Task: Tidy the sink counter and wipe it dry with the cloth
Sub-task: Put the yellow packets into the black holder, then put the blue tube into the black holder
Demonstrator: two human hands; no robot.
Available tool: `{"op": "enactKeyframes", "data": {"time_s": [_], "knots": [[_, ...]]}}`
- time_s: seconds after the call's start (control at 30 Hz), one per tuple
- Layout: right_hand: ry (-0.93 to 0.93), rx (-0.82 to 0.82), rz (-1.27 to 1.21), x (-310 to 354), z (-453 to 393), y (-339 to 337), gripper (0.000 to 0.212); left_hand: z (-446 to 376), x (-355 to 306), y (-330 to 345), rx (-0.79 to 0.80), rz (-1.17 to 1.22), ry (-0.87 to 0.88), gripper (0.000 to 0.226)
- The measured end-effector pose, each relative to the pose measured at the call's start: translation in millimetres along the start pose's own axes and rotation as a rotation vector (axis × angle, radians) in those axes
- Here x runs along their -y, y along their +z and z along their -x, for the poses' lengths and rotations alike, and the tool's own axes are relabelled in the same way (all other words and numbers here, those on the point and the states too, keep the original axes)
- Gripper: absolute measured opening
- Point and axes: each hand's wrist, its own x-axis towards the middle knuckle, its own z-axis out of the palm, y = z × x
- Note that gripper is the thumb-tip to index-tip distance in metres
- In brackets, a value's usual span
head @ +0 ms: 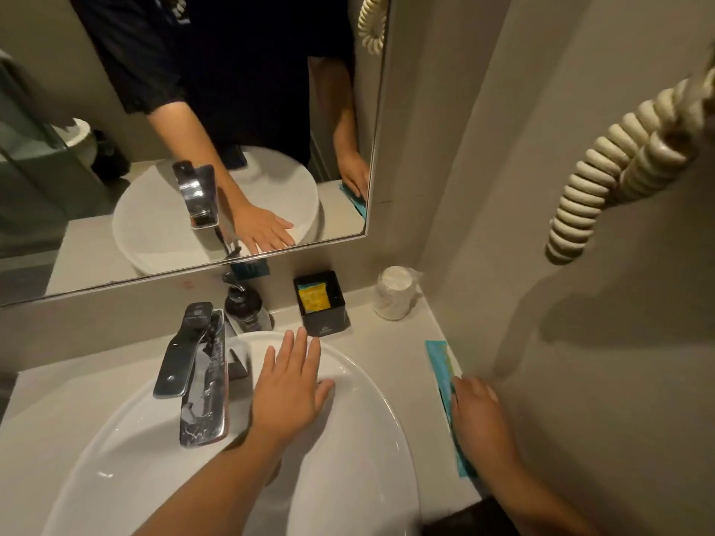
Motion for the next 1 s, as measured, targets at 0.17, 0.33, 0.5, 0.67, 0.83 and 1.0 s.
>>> {"op": "enactKeyframes", "data": {"time_s": [0.17, 0.33, 0.5, 0.67, 0.83, 1.0], "knots": [[0.037, 0.090, 0.144, 4.2, -7.6, 12.7, 0.029, -1.5, 0.6, 2.4, -0.008, -0.037, -0.005, 0.076], [0.093, 0.095, 0.199, 0.3, -6.4, 22.1, 0.029, -1.1, 0.0, 2.1, -0.009, -0.033, 0.001, 0.077], [0.324, 0.113, -0.308, 7.9, -6.9, -3.6, 0.016, 0.8, -0.5, -0.3, -0.013, 0.001, 0.008, 0.075], [0.274, 0.089, -1.000, 41.8, -23.9, -65.2, 0.025, 2.4, -0.4, -1.0, 0.036, 0.002, -0.008, 0.072], [-0.001, 0.018, -1.253, 120.8, -85.1, -117.4, 0.019, 2.0, -2.9, -9.8, 0.067, 0.082, -0.031, 0.065], [-0.151, 0.117, -1.177, 182.5, -136.4, -100.4, 0.018, -17.5, -26.8, -56.3, -0.372, 0.863, -0.474, 0.033]]}}
